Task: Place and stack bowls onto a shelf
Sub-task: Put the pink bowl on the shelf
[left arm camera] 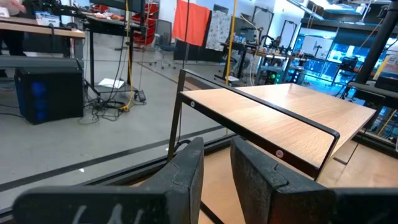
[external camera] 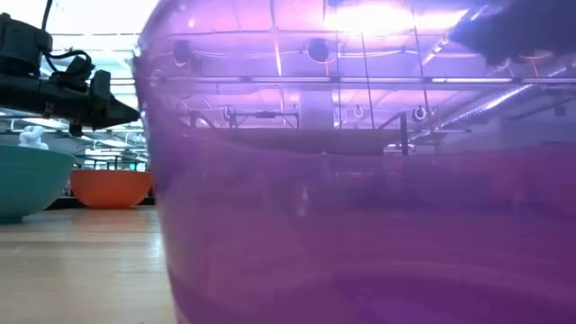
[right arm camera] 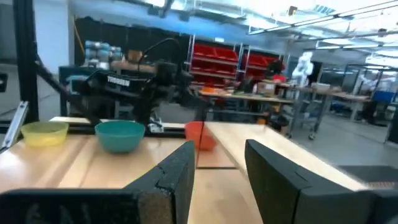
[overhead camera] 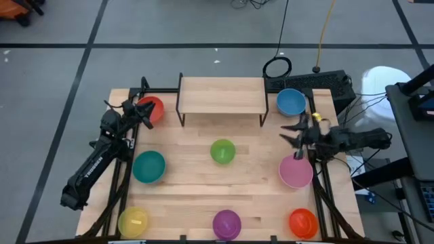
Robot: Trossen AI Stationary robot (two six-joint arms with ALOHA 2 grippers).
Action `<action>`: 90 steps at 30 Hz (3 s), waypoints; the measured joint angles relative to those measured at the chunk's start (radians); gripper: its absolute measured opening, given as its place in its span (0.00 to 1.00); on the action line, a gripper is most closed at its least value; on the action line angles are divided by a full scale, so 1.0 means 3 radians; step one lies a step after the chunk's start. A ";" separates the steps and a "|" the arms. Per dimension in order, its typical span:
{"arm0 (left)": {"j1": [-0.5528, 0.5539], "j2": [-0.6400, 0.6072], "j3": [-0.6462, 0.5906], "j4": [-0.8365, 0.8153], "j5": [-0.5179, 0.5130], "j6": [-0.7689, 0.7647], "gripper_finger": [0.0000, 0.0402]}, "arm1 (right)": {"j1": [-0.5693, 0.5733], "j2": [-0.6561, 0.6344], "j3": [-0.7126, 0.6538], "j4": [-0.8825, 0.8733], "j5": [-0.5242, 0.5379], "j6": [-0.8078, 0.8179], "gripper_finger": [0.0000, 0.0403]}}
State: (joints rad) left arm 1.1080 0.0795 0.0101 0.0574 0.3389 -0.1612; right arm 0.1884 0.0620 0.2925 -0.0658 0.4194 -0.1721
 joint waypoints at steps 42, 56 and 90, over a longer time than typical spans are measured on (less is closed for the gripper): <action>0.0001 0.0000 0.0000 0.0015 0.0000 0.0000 0.21 | 0.0002 0.2013 0.2211 -0.3004 0.0148 0.0067 0.33; 0.0000 0.0000 0.0000 0.0017 0.0000 0.0000 0.21 | 0.0002 0.2391 0.2211 -0.4015 -0.1139 0.0789 0.33; 0.0000 0.0000 0.0000 0.0018 0.0000 0.0000 0.21 | 0.0000 0.3234 0.1319 -0.3452 -0.1218 0.1262 0.33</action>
State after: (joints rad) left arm 1.1080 0.0795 0.0101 0.0628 0.3389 -0.1612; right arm 0.1884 1.0323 0.6884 -1.1015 0.0539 0.2064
